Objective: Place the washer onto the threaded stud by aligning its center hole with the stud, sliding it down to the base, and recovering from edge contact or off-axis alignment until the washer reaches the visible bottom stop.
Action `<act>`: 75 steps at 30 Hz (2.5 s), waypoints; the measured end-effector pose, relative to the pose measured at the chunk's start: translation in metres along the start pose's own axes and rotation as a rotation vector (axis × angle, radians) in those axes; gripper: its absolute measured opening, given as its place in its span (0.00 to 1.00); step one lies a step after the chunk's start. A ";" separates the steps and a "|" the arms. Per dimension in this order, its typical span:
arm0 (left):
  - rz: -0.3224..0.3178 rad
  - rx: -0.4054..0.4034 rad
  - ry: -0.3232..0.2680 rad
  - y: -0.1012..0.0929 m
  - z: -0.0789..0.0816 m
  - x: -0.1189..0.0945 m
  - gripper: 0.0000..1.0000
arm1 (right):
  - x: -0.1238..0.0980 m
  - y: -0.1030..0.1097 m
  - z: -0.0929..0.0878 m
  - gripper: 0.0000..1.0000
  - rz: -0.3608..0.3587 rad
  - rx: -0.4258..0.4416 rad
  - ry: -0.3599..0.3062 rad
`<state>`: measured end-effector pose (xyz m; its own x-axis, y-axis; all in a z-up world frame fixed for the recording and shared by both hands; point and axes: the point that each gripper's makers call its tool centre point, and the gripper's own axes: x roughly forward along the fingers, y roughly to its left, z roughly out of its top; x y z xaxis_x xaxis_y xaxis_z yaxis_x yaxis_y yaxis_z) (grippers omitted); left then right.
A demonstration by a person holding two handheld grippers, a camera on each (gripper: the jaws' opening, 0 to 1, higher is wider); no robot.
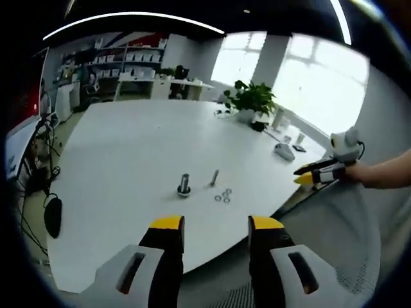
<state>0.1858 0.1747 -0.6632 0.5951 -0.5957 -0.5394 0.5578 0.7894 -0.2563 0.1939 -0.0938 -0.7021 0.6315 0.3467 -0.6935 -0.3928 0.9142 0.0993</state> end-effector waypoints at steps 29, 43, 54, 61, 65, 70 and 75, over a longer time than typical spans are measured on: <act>-0.008 0.020 -0.016 0.001 -0.002 0.000 0.35 | 0.001 -0.002 -0.005 0.30 -0.008 0.006 0.026; -0.011 0.018 -0.033 0.002 0.001 -0.001 0.32 | -0.001 -0.006 -0.001 0.34 -0.039 -0.008 0.011; 0.000 -0.004 -0.034 0.005 -0.001 -0.002 0.33 | 0.002 -0.005 -0.005 0.35 -0.025 -0.002 0.032; -0.001 0.006 -0.023 0.004 -0.001 -0.001 0.34 | 0.004 -0.002 -0.003 0.41 -0.002 -0.007 0.040; 0.005 0.005 -0.039 0.005 0.002 -0.002 0.34 | 0.005 0.003 -0.002 0.43 0.014 -0.039 0.056; 0.000 0.009 -0.025 0.005 -0.001 -0.001 0.34 | 0.004 -0.009 0.007 0.42 -0.016 -0.044 0.069; -0.001 0.004 -0.018 0.006 -0.002 -0.001 0.35 | 0.012 -0.019 0.019 0.46 -0.015 0.040 0.074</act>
<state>0.1871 0.1802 -0.6658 0.6044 -0.5994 -0.5248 0.5611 0.7879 -0.2537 0.2214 -0.1027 -0.6983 0.5854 0.3182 -0.7457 -0.3563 0.9272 0.1159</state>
